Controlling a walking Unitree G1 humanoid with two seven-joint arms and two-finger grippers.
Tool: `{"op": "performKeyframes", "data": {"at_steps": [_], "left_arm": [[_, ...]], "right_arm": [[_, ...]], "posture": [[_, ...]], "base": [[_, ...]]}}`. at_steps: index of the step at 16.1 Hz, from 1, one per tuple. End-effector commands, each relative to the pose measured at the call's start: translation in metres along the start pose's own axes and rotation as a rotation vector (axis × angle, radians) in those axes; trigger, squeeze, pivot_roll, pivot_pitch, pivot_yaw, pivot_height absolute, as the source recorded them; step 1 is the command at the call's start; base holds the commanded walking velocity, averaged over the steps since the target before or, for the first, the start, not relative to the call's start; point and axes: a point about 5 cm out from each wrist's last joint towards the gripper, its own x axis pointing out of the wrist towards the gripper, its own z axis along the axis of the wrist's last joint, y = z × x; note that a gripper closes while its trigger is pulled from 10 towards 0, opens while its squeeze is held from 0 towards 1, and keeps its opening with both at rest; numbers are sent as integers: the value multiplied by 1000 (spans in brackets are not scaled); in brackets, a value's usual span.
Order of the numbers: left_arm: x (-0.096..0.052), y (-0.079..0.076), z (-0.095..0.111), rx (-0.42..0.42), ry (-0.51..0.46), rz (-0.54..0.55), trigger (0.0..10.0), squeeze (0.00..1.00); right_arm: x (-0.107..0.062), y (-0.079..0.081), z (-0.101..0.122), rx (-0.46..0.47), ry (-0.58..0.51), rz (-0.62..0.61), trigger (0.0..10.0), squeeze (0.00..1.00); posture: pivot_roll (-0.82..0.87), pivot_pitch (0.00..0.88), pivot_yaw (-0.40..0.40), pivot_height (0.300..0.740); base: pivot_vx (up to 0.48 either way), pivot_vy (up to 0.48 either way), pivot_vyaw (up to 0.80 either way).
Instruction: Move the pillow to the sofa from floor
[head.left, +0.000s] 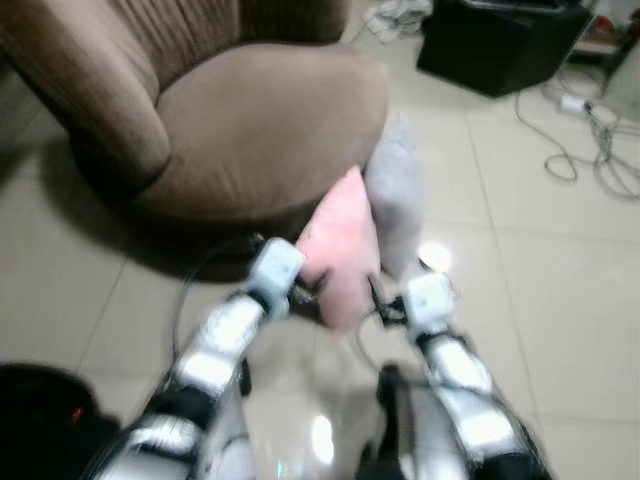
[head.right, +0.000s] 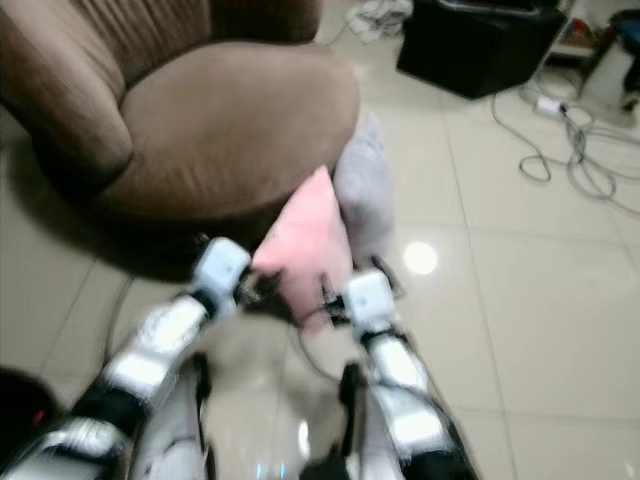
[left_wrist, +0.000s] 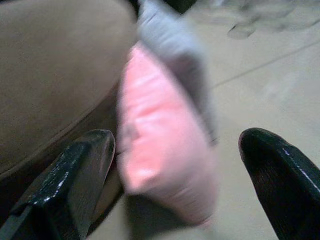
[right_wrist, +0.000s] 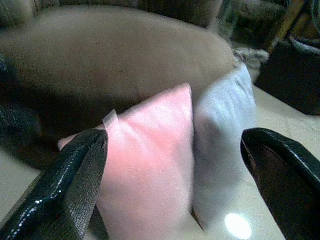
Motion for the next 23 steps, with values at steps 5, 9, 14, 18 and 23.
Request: {"op": "performKeyframes", "data": {"at_steps": [5,9,14,18,23], "left_arm": [[8,-18,1,-20,13,-48,10000,1000],[8,-18,0,-36,16,-33,10000,1000],[4,8,-8,6,104,20,10000,1000],[7,23,-10,108,202,-11,10000,1000],[13,34,-9,204,307,-28,10000,1000]], "right_arm": [[-16,-22,-12,-34,53,-58,10000,0],[-16,-22,-11,-36,58,-53,10000,0],[-15,-26,-8,-36,47,-65,10000,0],[-16,-26,-5,-33,39,-76,10000,0],[-23,-25,-1,-27,22,-99,10000,0]], "posture": [[62,166,-46,495],[66,169,-50,495],[67,170,-50,495],[64,181,-38,495],[26,185,-15,495]], "base": [[459,0,0],[115,0,0],[0,0,0],[0,0,0],[0,0,0]]}}
